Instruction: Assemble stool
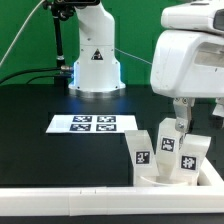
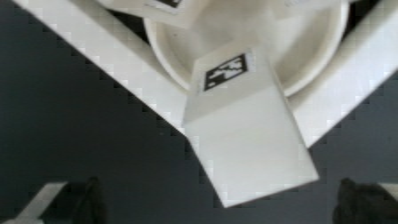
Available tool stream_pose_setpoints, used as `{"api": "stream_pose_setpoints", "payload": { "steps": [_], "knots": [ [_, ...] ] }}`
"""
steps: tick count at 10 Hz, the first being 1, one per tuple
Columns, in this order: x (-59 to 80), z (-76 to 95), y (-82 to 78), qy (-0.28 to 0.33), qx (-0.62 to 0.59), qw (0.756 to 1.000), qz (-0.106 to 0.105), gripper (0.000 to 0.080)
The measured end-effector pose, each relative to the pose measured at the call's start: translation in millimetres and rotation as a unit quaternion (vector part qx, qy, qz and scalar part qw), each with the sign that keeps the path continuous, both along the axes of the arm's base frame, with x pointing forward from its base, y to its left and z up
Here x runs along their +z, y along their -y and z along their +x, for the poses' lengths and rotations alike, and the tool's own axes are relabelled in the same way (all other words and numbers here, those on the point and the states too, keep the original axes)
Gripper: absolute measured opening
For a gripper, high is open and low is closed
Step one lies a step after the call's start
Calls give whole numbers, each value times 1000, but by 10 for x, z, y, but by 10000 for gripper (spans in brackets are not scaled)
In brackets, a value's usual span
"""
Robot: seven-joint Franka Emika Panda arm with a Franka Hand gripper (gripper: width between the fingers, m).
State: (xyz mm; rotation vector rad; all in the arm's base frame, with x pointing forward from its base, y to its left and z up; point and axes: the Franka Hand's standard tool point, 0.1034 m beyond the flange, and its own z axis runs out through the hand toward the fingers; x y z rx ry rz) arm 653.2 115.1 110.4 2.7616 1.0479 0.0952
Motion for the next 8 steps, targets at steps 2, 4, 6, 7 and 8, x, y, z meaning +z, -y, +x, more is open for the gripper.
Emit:
{"api": "stream_pose_setpoints", "payload": {
  "steps": [2, 4, 6, 7, 8],
  "knots": [
    [4, 11, 60, -8, 61, 998, -20, 649],
    [-98, -67, 65, -52, 99, 993, -41, 649],
    [-233, -89, 50, -66, 97, 992, -45, 649],
    [-297, -124, 34, -67, 90, 993, -44, 649],
    [-342, -137, 8, -64, 82, 994, -42, 649]
  ]
}}
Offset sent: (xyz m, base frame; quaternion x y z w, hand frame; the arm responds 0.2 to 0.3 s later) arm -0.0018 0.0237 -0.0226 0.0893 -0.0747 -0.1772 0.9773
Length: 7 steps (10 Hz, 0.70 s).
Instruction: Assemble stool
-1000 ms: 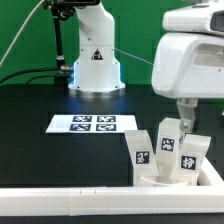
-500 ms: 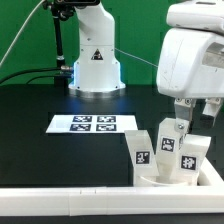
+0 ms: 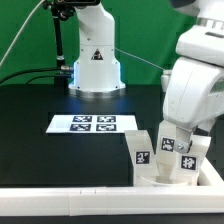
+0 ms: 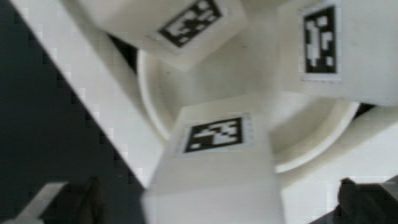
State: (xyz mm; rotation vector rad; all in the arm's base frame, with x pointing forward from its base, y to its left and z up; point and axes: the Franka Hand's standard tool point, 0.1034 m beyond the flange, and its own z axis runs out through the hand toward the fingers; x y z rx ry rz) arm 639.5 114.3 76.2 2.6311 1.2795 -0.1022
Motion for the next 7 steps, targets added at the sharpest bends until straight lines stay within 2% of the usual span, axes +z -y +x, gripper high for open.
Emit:
{"api": "stream_pose_setpoints", "payload": {
  "steps": [4, 5, 6, 7],
  "knots": [
    [-20, 7, 24, 7, -28, 1000, 0, 639],
    [-20, 8, 26, 11, -45, 999, 1, 474],
    [-14, 12, 25, 21, -85, 996, 2, 350],
    [-12, 15, 23, 29, -121, 992, 4, 350]
  ]
}}
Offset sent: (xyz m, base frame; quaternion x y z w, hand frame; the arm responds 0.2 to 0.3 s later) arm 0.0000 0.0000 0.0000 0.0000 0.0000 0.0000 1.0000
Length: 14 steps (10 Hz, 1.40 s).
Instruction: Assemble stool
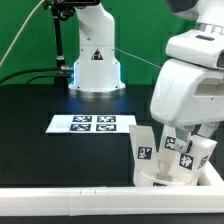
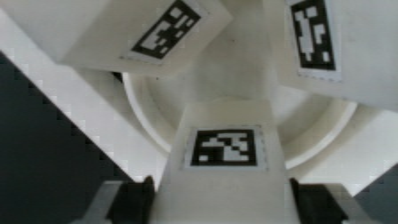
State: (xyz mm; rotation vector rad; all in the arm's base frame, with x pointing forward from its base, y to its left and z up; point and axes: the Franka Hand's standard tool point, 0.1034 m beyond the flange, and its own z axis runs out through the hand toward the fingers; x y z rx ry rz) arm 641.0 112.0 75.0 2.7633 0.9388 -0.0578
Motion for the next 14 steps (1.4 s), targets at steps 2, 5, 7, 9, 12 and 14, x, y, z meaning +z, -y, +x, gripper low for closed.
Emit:
{"api": "stream_pose_setpoints", "payload": {
  "steps": [2, 5, 7, 9, 12, 14],
  "knots": [
    [2, 17, 22, 16, -69, 997, 6, 350],
    [20, 155, 162, 69, -235, 969, 34, 349],
    [23, 163, 170, 84, -334, 938, 43, 341],
    [5, 101, 237, 90, -441, 891, 65, 341],
    [9, 105, 307, 106, -518, 847, 62, 341],
    [-19, 106, 399, 140, -625, 764, 74, 341]
  ]
}}
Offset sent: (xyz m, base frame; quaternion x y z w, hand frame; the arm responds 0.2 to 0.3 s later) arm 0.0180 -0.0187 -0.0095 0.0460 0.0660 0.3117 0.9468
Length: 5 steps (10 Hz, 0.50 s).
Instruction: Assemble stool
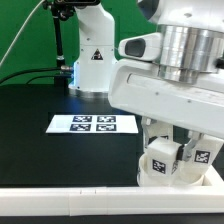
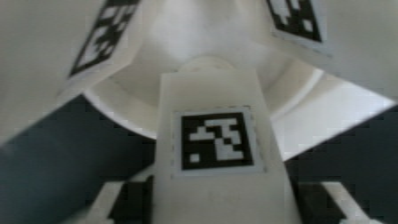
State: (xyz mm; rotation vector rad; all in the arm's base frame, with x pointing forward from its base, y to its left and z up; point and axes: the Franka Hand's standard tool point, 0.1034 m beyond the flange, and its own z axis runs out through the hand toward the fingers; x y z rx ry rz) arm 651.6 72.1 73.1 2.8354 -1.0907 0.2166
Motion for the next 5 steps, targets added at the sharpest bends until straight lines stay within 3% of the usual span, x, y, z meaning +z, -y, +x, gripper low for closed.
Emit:
{"api": "stream_pose_setpoints", "payload": {
  "steps": [1, 5],
  "knots": [
    [-12, -45, 88, 10, -96, 995, 8, 341],
    [-22, -161, 185, 20, -247, 968, 26, 341]
  ]
}}
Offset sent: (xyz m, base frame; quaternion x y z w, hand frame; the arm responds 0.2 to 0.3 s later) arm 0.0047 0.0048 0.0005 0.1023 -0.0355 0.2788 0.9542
